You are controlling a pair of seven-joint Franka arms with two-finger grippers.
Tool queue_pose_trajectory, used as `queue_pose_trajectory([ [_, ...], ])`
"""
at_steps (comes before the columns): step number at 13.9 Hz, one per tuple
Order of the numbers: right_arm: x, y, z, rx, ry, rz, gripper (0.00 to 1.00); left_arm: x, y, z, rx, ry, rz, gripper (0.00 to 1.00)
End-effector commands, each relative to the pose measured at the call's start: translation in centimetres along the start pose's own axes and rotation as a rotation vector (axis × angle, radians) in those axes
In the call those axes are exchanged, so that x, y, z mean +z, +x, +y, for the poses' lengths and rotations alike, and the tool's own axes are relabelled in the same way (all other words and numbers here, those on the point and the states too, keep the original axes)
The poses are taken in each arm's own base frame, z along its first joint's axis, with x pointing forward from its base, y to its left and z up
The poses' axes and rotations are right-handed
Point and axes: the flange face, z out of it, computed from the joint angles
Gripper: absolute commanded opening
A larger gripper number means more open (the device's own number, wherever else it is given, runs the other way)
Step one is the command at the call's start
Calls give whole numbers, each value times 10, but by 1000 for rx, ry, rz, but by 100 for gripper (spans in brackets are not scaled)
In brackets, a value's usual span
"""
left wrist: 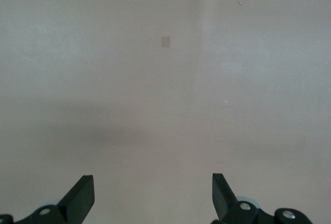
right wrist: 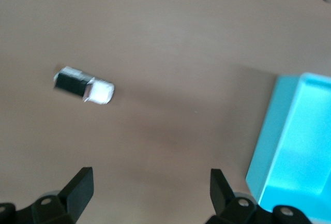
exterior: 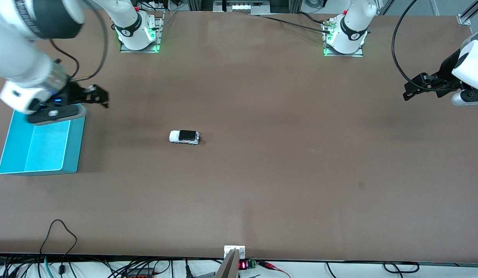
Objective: Wind and store white jeep toy
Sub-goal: 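Move the right gripper over the rolled jeep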
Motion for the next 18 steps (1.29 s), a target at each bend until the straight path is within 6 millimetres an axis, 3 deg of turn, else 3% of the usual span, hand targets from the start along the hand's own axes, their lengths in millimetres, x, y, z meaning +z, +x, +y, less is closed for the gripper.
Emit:
queue_pose_trajectory([
  [1, 18, 10, -24, -267, 11, -31, 100, -6, -7, -17, -7, 15, 15, 100],
  [6, 87, 48, -93, -650, 29, -53, 100, -3, -4, -17, -25, 19, -20, 100],
  [11, 159, 83, -144, -766, 14, -1, 100, -4, -2, -20, -33, 10, -48, 100],
  [14, 197, 97, -150, -775, 6, 36, 100, -2, -5, -14, -8, 25, -75, 100],
  [15, 210, 97, -150, -777, -2, 59, 100, -14, 1, -9, -15, 13, -54, 100],
  [18, 247, 81, -145, -819, -14, 97, 100, -18, 7, -20, -31, 12, -94, 100],
])
